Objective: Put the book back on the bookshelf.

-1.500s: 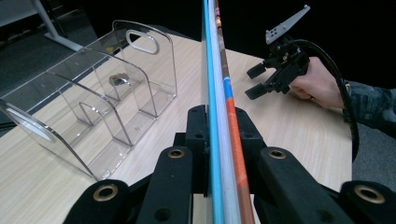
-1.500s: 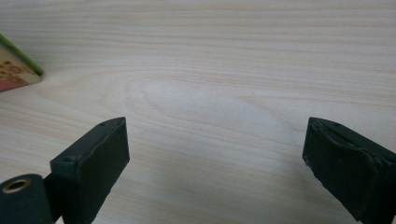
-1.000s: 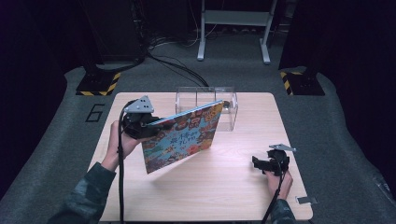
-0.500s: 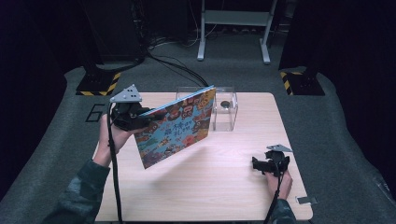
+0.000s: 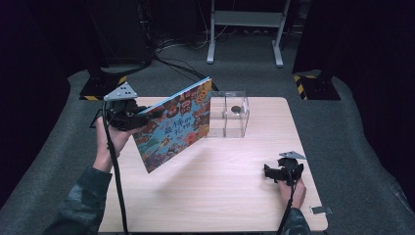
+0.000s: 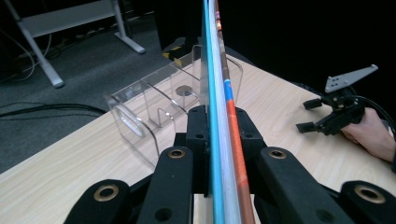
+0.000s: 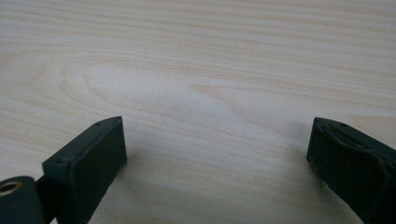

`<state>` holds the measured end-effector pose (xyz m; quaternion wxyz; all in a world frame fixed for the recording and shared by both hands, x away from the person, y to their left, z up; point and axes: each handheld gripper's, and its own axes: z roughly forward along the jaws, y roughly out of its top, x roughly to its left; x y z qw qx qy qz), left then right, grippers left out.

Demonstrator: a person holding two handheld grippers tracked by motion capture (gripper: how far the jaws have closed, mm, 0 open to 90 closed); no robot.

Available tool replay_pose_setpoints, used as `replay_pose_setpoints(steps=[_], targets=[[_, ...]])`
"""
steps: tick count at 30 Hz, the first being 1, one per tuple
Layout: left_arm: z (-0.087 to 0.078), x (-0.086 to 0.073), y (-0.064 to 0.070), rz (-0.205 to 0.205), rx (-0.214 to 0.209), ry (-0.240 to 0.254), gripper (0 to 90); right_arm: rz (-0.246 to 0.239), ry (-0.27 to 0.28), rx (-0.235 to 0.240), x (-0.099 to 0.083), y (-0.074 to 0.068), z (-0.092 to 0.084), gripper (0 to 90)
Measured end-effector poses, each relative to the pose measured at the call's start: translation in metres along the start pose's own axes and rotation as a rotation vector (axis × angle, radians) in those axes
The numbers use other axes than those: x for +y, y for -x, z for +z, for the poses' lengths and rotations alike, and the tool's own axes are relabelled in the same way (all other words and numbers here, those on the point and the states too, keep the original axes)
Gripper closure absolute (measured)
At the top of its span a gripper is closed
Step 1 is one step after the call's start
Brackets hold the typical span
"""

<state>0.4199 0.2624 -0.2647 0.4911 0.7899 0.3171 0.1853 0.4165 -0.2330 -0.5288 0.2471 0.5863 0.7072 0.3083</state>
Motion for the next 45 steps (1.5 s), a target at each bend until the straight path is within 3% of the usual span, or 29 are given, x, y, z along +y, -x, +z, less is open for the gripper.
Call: replay_pose_setpoints(steps=[15,25,31,39,45], targets=[[0.001,-0.004,-0.01,-0.06,0.083,-0.018,81.0,-0.002,0.0,0.002,0.001,0.0,0.0,4.2],[0.025,-0.005,-0.009,-0.133,0.153,-0.021,81.0,-0.001,0.0,0.002,0.0,0.0,0.0,4.4],[0.038,-0.004,-0.007,-0.125,0.196,-0.004,81.0,-0.001,0.0,0.001,0.0,0.0,0.0,4.4],[0.057,-0.001,-0.009,-0.16,0.207,0.038,81.0,0.006,-0.001,0.001,0.001,-0.001,0.0,4.5],[0.069,-0.001,-0.008,-0.166,0.254,0.035,81.0,0.003,0.0,0.001,0.001,0.0,0.0,4.5]])
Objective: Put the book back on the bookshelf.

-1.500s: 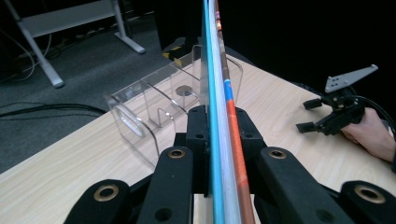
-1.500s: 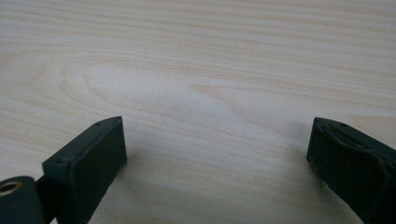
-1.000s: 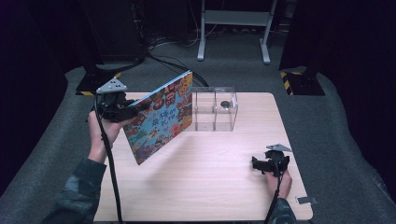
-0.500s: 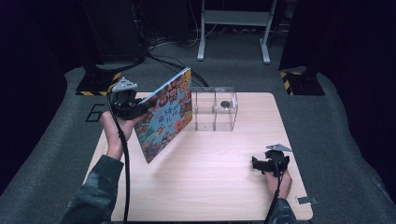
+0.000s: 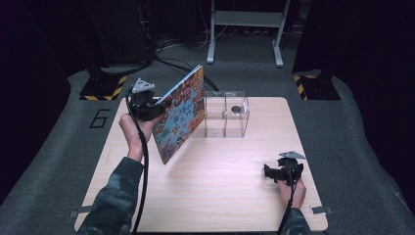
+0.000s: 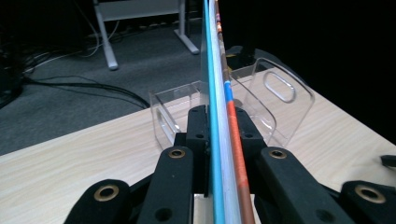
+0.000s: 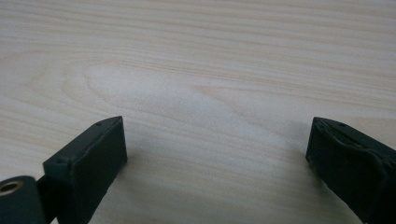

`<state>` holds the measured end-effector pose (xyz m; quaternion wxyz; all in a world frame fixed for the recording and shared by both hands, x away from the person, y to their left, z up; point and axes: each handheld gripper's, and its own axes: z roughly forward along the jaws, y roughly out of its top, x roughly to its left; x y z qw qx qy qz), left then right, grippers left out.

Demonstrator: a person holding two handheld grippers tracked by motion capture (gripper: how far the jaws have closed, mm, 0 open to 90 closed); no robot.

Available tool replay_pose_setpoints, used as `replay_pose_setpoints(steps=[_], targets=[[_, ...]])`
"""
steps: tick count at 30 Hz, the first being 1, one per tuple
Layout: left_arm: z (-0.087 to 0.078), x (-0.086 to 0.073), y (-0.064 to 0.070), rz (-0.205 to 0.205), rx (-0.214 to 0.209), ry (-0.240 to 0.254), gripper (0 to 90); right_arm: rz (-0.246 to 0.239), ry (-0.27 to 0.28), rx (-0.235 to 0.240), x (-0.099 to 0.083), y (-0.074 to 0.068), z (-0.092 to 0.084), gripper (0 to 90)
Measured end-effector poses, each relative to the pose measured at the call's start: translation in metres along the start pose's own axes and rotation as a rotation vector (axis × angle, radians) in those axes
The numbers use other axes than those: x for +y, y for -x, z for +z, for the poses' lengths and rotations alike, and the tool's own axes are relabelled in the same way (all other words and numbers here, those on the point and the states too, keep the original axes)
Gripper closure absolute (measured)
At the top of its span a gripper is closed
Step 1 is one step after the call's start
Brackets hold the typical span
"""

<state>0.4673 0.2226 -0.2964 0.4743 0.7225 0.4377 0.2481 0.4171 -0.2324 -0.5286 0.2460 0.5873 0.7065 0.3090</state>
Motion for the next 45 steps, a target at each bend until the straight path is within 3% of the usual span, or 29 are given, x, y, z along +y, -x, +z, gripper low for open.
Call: replay_pose_setpoints(steps=[4,7,12,24,27,36,42,45], targets=[[0.008,-0.001,0.004,0.007,0.035,0.022,81.0,0.0,0.0,0.0,0.0,0.0,0.0,4.5],[0.013,-0.002,0.008,0.023,0.041,0.028,81.0,-0.001,0.001,0.0,0.0,0.0,0.0,4.5],[0.019,-0.004,0.009,0.014,0.056,0.05,81.0,0.0,0.002,-0.002,0.0,0.0,0.0,4.7],[0.038,-0.016,0.01,-0.001,0.074,0.053,80.9,-0.001,0.004,-0.004,0.0,0.0,0.001,4.9],[0.041,-0.019,0.013,-0.024,0.089,0.059,80.9,0.001,0.005,-0.003,0.0,-0.001,0.001,5.0],[0.05,-0.02,0.018,0.008,0.108,0.049,80.8,-0.001,0.007,-0.001,0.0,-0.001,0.001,5.4],[0.052,-0.018,0.017,-0.023,0.119,0.043,80.6,-0.001,0.007,-0.001,0.0,-0.001,0.001,5.4],[0.052,-0.018,0.016,-0.019,0.119,0.044,80.1,-0.002,0.008,-0.002,0.0,-0.001,0.001,5.5]])
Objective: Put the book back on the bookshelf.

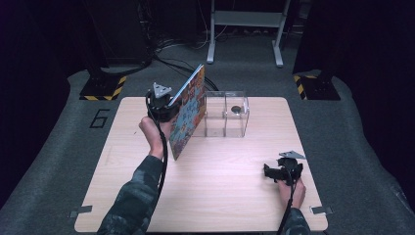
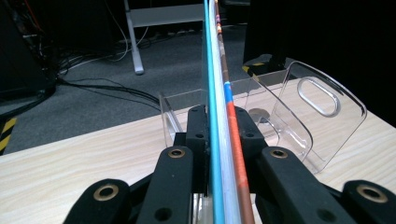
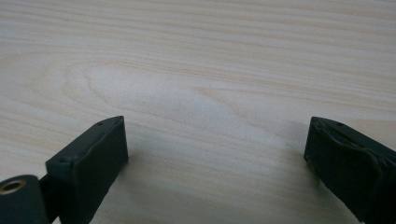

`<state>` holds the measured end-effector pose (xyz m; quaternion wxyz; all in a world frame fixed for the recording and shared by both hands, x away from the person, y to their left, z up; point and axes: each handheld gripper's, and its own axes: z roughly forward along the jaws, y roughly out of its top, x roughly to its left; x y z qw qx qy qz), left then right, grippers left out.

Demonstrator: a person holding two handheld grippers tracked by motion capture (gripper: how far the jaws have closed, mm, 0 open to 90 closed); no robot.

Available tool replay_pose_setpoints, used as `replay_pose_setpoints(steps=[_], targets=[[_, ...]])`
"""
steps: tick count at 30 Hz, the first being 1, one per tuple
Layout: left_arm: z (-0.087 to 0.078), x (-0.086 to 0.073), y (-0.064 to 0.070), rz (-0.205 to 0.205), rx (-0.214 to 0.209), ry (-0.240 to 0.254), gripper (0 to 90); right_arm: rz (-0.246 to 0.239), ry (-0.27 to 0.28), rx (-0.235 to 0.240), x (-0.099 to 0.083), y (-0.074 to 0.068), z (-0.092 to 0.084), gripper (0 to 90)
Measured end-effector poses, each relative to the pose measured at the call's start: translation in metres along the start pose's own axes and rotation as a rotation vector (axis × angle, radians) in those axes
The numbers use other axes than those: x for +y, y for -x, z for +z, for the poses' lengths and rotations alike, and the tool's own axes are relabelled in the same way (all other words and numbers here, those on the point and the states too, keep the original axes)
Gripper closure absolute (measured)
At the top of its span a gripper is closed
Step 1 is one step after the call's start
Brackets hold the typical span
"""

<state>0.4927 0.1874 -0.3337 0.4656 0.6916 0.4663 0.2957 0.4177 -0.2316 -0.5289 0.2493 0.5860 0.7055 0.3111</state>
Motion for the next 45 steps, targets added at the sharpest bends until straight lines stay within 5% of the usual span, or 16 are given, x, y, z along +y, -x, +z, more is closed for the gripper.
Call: replay_pose_setpoints(steps=[4,9,15,24,32,45], targets=[[-0.003,0.0,-0.001,0.013,-0.01,0.023,71.4,0.0,0.0,0.0,0.0,0.0,0.0,5.6],[-0.008,-0.001,-0.005,0.01,-0.076,0.014,54.0,0.001,-0.001,0.005,0.0,0.0,0.0,5.8],[-0.033,-0.002,-0.007,0.04,-0.099,0.056,40.9,0.002,0.0,0.006,0.0,0.0,0.0,6.1],[-0.067,-0.006,-0.016,0.078,-0.15,-0.029,15.0,0.002,0.0,0.005,0.0,0.0,0.0,6.1],[-0.087,-0.024,-0.022,0.11,-0.167,-0.097,8.3,0.003,0.0,0.004,0.0,0.0,0.0,6.2],[-0.108,-0.077,-0.04,0.107,-0.111,-0.147,4.0,0.003,0.0,0.004,0.0,0.0,0.0,6.2]])
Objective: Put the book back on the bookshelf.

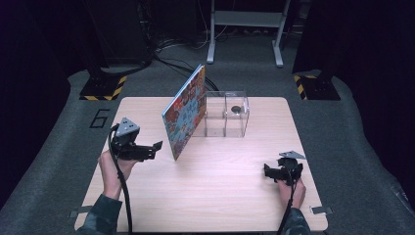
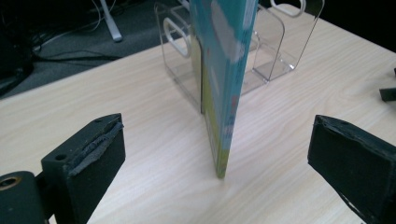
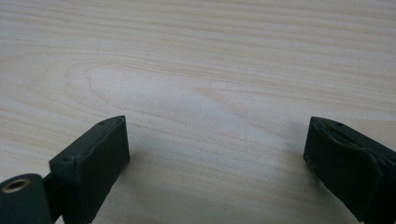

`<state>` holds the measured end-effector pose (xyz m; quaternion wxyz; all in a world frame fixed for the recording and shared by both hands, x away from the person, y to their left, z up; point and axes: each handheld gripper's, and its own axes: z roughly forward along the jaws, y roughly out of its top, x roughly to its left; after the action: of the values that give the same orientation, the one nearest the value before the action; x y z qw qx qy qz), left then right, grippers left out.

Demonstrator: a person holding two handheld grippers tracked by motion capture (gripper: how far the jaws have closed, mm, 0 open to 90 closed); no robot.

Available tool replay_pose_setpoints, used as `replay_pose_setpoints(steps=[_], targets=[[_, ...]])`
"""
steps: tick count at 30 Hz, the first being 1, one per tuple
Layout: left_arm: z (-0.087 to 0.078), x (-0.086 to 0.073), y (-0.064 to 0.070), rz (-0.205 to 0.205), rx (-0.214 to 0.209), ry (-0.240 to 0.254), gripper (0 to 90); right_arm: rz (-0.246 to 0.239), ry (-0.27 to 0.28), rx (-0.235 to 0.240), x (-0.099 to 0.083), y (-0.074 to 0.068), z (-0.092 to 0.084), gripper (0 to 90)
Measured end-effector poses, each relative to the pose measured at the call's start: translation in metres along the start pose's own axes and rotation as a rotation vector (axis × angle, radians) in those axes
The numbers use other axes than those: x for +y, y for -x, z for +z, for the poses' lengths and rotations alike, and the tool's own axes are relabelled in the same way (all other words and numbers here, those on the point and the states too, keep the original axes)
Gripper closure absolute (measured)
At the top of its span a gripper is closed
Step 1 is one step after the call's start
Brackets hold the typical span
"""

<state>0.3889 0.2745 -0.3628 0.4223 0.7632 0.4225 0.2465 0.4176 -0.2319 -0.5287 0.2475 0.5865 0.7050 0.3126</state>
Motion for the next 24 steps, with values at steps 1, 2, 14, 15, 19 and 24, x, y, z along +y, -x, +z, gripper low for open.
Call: replay_pose_setpoints(steps=[1,2,14,15,19,24], targets=[[-0.001,-0.004,0.0,0.002,0.005,-0.007,3.9,0.0,0.0,0.0,0.0,0.0,0.0,6.2],[-0.001,-0.007,-0.001,0.001,0.006,-0.01,3.6,0.0,0.0,0.0,0.0,0.0,0.0,6.2],[0.002,-0.062,-0.011,-0.033,0.049,-0.067,2.4,0.0,0.0,-0.001,0.0,0.0,0.0,6.2],[0.003,-0.069,-0.012,-0.04,0.055,-0.078,2.3,0.0,0.0,-0.001,0.0,0.0,0.0,6.2],[0.007,-0.09,-0.017,-0.074,0.062,-0.107,2.1,0.0,0.0,-0.001,0.0,0.0,0.0,6.2],[0.01,-0.114,-0.021,-0.101,0.074,-0.135,1.3,0.0,0.0,-0.001,0.0,0.0,0.0,6.3]])
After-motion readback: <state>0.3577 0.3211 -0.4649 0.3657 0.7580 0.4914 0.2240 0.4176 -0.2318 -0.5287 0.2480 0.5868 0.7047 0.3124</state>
